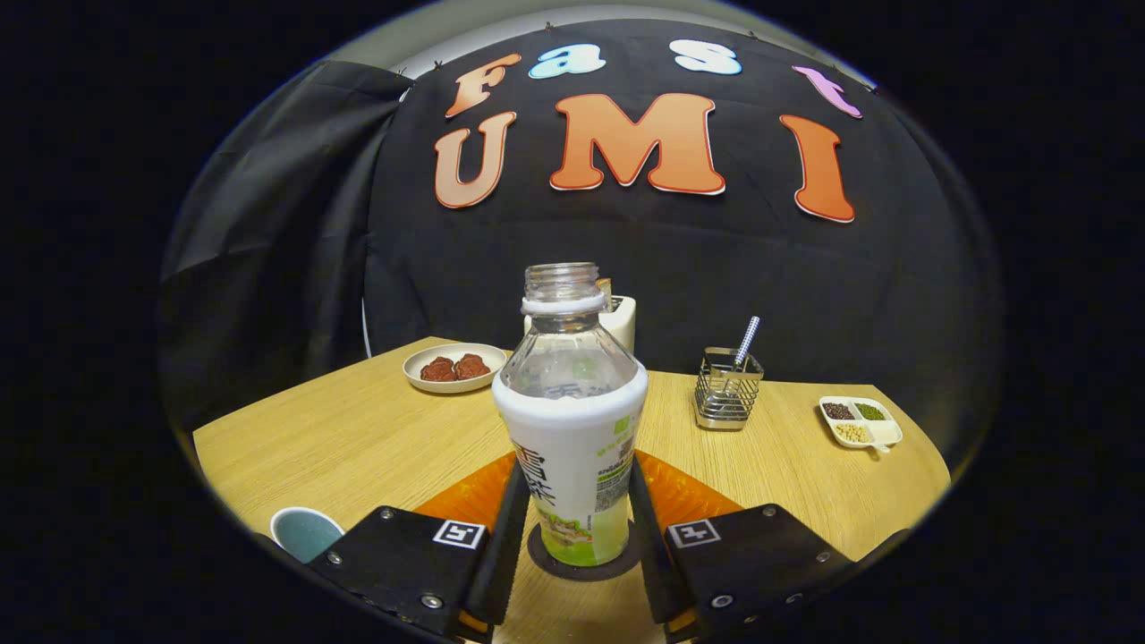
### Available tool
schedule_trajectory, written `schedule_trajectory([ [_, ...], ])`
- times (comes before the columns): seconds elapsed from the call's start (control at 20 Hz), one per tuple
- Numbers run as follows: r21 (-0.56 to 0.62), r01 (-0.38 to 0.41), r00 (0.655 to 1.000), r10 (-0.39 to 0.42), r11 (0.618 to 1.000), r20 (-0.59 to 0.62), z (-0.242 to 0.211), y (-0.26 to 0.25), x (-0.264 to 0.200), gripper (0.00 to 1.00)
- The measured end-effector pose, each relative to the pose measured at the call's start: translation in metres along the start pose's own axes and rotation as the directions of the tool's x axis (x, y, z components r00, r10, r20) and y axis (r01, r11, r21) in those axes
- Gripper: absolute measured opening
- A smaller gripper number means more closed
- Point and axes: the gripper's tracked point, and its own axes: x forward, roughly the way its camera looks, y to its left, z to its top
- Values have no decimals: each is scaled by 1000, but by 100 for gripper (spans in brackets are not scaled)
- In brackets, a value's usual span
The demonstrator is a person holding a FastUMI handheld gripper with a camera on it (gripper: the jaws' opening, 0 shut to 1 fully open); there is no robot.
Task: Take the bottle from table, then pour the juice into the cup, finally place the bottle on the coaster
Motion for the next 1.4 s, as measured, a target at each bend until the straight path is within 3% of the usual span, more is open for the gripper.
schedule_trajectory([
  [0.4, 31, 10, 1000, -10, 999, -20, -10, -5, 5, 60],
  [0.6, -12, 32, 999, -33, 999, -31, -14, -13, 0, 66],
  [0.75, -18, 15, 1000, -16, 1000, -21, -11, -9, -12, 82],
  [1.05, 14, -18, 995, 16, 1000, 103, 45, -18, -71, 94],
  [1.4, -66, 126, 951, -101, 990, 291, 147, -65, -175, 95],
])
